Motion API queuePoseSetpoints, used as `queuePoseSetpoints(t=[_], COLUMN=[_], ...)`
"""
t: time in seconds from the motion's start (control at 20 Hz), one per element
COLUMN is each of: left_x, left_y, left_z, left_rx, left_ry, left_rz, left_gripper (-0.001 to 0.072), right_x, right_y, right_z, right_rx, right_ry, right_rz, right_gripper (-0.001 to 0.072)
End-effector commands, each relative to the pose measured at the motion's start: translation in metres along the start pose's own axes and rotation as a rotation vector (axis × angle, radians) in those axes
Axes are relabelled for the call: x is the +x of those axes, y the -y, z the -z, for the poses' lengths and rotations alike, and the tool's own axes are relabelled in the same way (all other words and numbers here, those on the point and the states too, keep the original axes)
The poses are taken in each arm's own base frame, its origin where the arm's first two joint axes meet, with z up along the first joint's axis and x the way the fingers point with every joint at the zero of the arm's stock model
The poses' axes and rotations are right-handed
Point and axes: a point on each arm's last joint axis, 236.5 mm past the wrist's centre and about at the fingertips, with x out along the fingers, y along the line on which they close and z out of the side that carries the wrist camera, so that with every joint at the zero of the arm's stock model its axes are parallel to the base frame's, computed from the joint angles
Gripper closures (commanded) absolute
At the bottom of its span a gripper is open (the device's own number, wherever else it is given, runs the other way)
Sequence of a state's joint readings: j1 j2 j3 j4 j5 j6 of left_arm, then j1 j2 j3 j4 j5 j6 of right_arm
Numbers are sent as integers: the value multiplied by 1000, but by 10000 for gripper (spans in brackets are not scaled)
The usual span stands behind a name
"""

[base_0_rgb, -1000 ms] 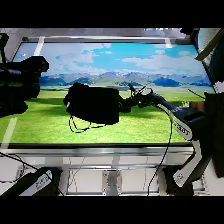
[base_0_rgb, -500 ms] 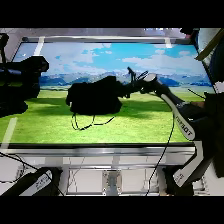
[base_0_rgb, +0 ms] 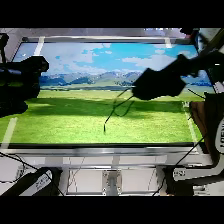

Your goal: Fold the clothes and pants, and hang the long-sleeved shirts on hangers.

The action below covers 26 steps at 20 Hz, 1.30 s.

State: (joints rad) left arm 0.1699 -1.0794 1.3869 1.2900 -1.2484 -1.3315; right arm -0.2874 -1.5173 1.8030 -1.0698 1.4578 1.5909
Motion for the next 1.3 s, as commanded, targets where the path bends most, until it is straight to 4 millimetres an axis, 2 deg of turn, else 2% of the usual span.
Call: queuePoseSetpoints(t=[0.0, 0.1, 0.2, 0.3, 0.4, 0.6, 0.75, 0.9, 0.95, 1.0, 1.05, 1.15, 1.25], left_x=[0, 0, 0, 0, 0, 0, 0, 0, 0, 0, 0, 0, 0], left_y=[0, 0, 0, 0, 3, 3, 3, 8, 10, 10, 10, 10, 10], left_z=[0, 0, 0, 0, -1, -1, -1, -3, -3, -3, -3, -3, -3], left_rx=[0, 0, 0, -1, -24, -87, -87, -115, -117, -116, -116, -116, -116], left_ry=[2, 2, 2, 2, 4, 4, 4, 9, 10, 10, 10, 10, 10], left_rz=[0, -1, -1, 0, 11, 11, 11, 36, 43, 42, 42, 42, 42], left_gripper=[692, 692, 692, 692, 692, 692, 692, 692, 692, 692, 692, 692, 692], right_x=[-92, -128, -167, -202, -226, -236, -238, -236, -234, -234, -236, -247, -279], right_y=[115, 167, 223, 269, 307, 366, 398, 417, 418, 418, 417, 409, 399], right_z=[-14, -6, 15, 47, 87, 185, 258, 302, 308, 311, 309, 292, 258], right_rx=[178, 301, 411, 505, 571, 819, 1029, 1152, 1160, 1168, 1166, 1152, 1134], right_ry=[170, 219, 249, 263, 246, 207, 242, 284, 284, 285, 293, 354, 501], right_rz=[263, 303, 359, 413, 449, 462, 470, 477, 472, 472, 472, 459, 458], right_gripper=[706, 707, 707, 707, 707, 706, 705, 704, 666, 467, 330, 319, 320])
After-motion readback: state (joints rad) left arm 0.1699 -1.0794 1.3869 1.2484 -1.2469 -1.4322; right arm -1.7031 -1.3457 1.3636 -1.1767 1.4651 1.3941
